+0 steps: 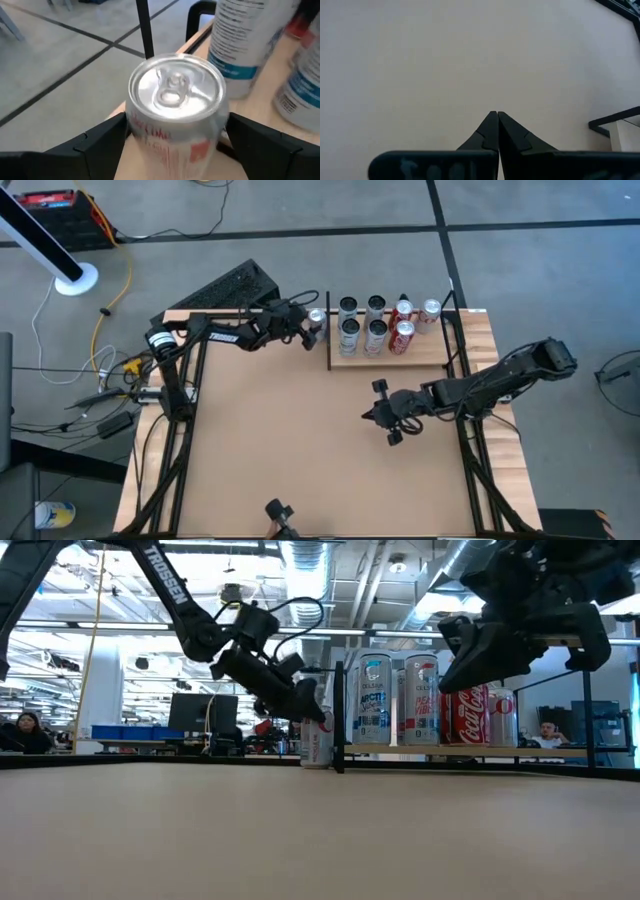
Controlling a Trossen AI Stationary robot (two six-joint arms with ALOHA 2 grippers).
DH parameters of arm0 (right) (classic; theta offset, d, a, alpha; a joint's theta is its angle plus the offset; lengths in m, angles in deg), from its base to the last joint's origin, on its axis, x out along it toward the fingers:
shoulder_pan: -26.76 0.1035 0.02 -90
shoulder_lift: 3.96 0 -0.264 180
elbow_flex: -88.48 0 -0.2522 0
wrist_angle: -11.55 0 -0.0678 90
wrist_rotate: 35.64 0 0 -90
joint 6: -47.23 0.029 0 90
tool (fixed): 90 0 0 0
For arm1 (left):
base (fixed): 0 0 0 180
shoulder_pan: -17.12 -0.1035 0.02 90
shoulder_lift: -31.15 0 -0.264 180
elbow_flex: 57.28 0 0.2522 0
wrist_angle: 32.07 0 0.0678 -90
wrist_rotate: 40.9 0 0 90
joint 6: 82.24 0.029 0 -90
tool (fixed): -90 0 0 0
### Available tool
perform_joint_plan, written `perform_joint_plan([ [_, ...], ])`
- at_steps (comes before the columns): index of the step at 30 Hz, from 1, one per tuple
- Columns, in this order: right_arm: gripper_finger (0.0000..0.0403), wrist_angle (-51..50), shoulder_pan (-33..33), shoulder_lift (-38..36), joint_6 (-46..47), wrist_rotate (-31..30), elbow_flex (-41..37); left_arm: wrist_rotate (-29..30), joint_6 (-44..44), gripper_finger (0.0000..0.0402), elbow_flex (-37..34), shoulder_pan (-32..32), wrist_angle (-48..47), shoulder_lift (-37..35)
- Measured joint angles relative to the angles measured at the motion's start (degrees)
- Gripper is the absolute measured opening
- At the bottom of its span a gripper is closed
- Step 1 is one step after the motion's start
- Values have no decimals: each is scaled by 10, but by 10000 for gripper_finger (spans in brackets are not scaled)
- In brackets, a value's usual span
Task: Place canned beverage on shelf
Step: Put the silver and red soda can on the shelf
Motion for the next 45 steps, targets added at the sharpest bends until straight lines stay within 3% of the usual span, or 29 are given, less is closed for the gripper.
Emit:
perform_joint_plan([
  [27, 24, 0, -1, 0, -21, 23, 0, 3, 19, 318, 34, 0, 8, 0],
  [39, 24, 0, -8, 0, -22, 23, 0, 6, 17, 223, 34, 0, 1, 0],
  [45, 24, -1, -8, 0, -21, 23, 0, -11, 10, 199, 35, 0, -7, 0],
])
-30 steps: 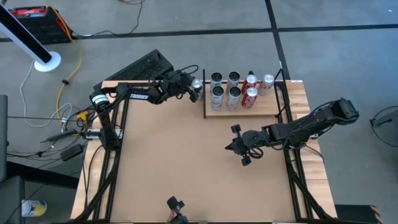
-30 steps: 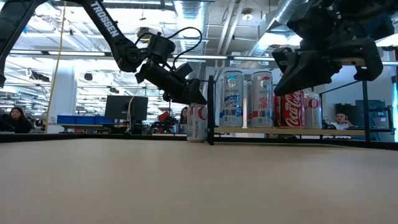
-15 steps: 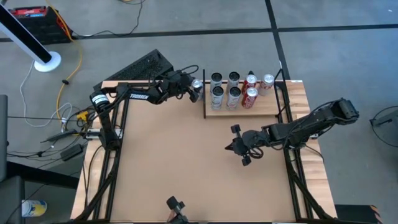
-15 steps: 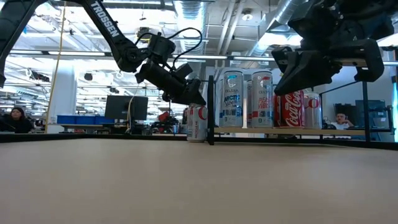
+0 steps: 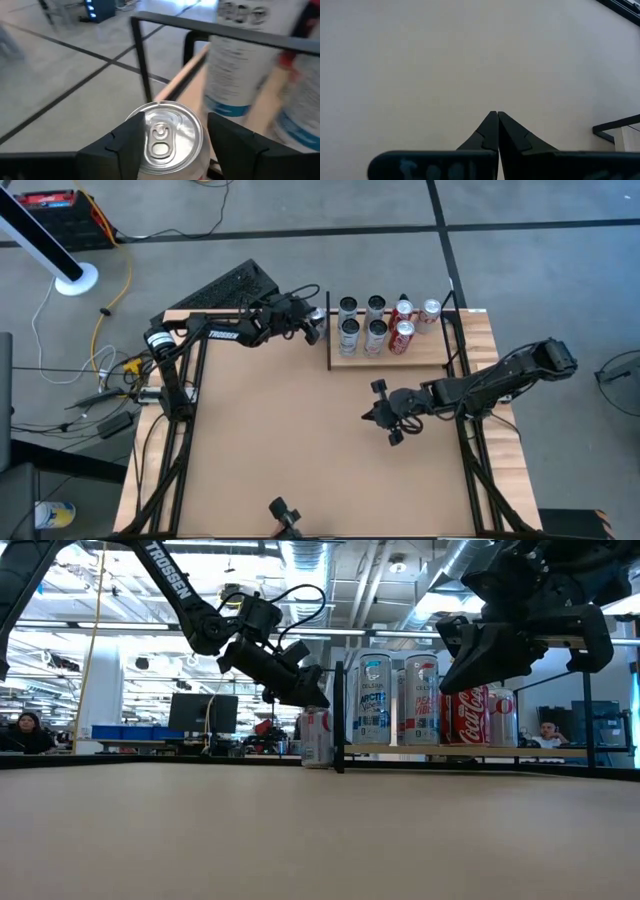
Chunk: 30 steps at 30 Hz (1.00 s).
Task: Place canned beverage on shelf
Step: Put the silver and red soda can on the shelf
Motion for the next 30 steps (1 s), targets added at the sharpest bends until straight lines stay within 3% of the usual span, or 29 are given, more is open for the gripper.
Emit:
perform_joint_plan([
  [8, 24, 0, 0, 0, 1, 0, 0, -30, -12, 131, 0, 0, -4, -5],
  [15, 24, 0, 0, 0, 2, 0, 0, -35, -21, 103, -1, 0, -21, -5],
  [23, 24, 0, 0, 0, 5, 1, 0, -80, -22, 50, 0, 0, -78, -9],
  [30, 24, -1, 1, 0, 11, 1, 0, -101, -22, 3, -1, 2, -181, -58],
])
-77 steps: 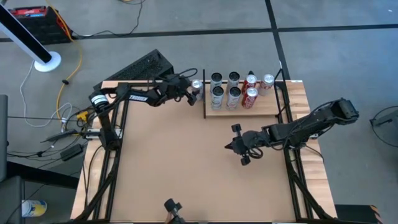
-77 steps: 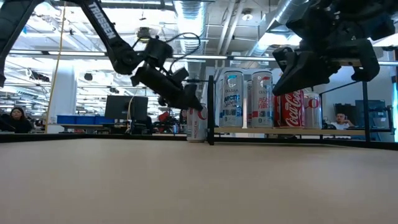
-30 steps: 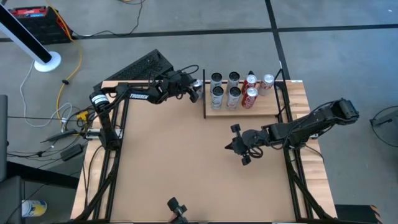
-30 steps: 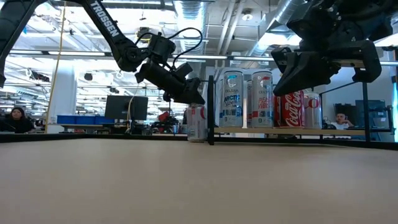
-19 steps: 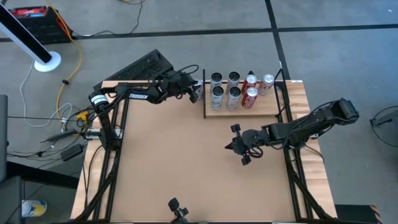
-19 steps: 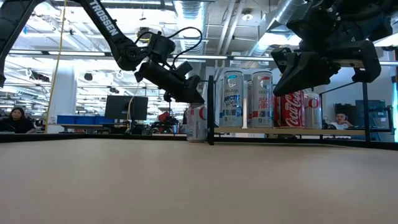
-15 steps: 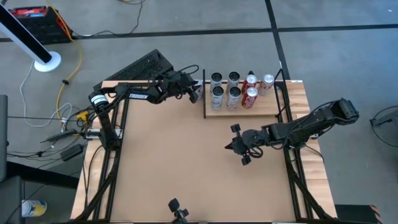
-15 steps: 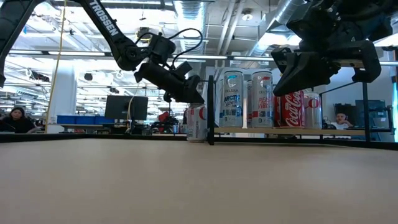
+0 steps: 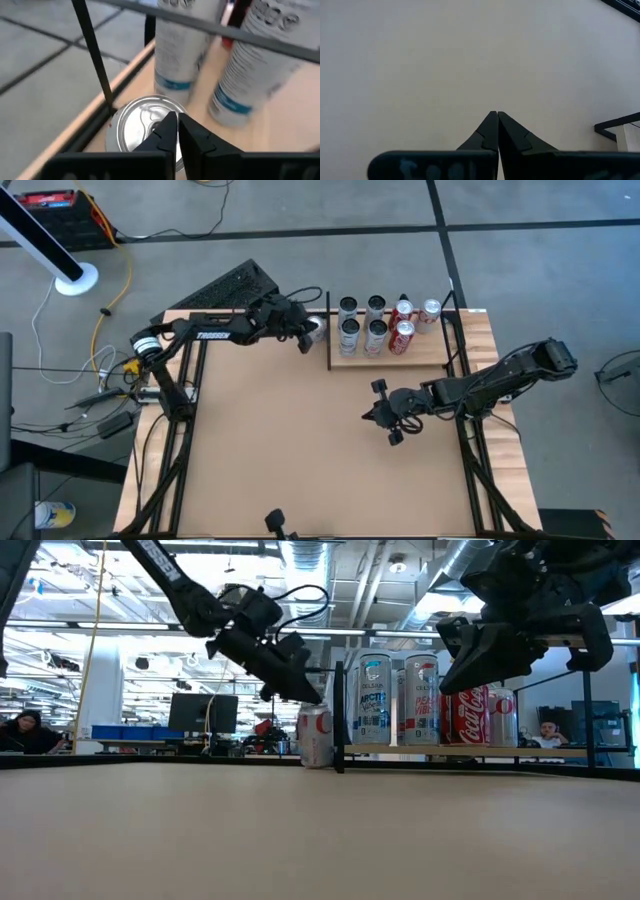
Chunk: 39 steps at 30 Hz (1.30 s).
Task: Place canned beverage on shelf
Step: Put the silver and red soda can on the shelf
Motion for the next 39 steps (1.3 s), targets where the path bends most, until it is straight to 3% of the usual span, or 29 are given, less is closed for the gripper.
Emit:
perform_joint_plan([
  [4, 24, -1, 0, 0, 10, 0, 0, -42, -16, 2, 1, 2, -136, -49],
  [7, 24, -2, 1, 0, 11, 0, 0, -170, -30, 1, -3, 10, -307, -76],
  [9, 24, -2, 1, 0, 11, 1, 0, -273, 7, 0, -2, 31, -387, -101],
  [11, 24, -2, 1, 0, 11, 1, 0, -311, 75, 0, -2, 65, -447, -131],
  [13, 24, -1, 1, 0, 18, 2, 0, -224, 93, 0, -2, 101, -433, -164],
  [17, 24, 4, 1, 0, 20, 2, 0, 117, 56, 0, 0, 147, -331, -206],
  [19, 24, 10, 1, 0, 20, 2, 1, 201, 64, 0, 0, 147, -284, -206],
  [24, 24, 21, 1, 0, 12, 2, 1, 175, 88, 0, 0, 69, -151, -141],
  [30, 24, 18, 0, 0, 2, 2, 1, 84, 7, 0, 15, -38, 2, -14],
  [39, 24, 11, -2, 0, -19, 1, 1, -95, -68, 0, 132, -78, 13, 135],
])
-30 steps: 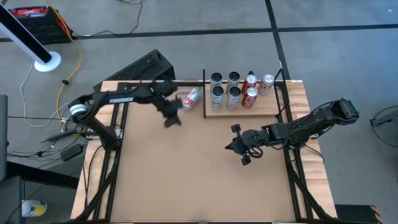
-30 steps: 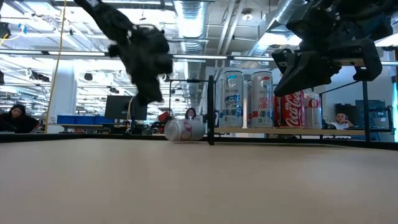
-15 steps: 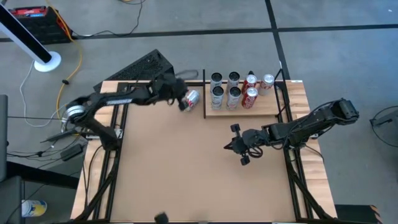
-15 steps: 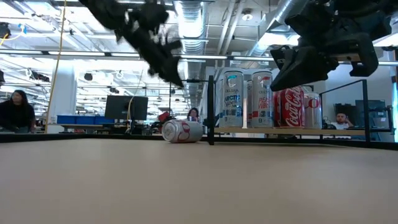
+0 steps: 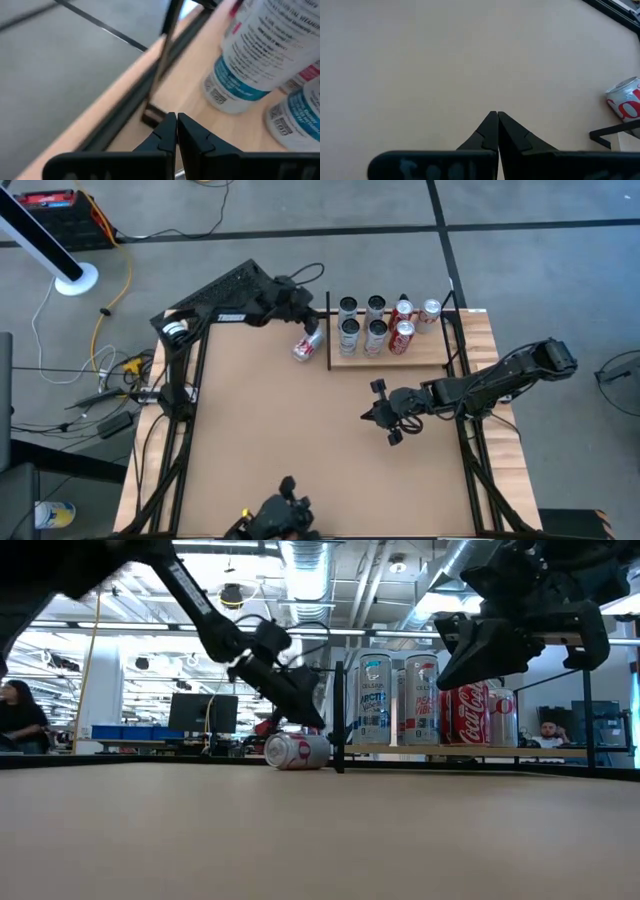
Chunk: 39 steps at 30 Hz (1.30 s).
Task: Place canned beverage on shelf
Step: Put the silver and red soda can on the shelf
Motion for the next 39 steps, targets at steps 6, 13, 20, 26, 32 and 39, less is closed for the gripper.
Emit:
perform_joint_plan([
  [6, 24, -14, -2, 0, 7, 0, 0, -27, -6, 0, 48, 2, -30, 24],
  [13, 24, -16, -2, 0, 12, 0, 0, -28, 14, 0, 49, 14, -108, 26],
  [20, 24, -13, -2, 0, 15, -1, 0, -30, 53, 0, 50, 39, -185, 19],
  [26, 24, -14, -1, 0, 15, -1, 0, -13, 95, 0, 51, 61, -323, -2],
  [32, 24, -17, 1, 0, 24, 3, -1, 47, 115, 0, 46, 121, -438, -30],
  [39, 24, -12, 11, 0, 25, 9, -1, 237, 103, 0, 47, 207, -549, -125],
])
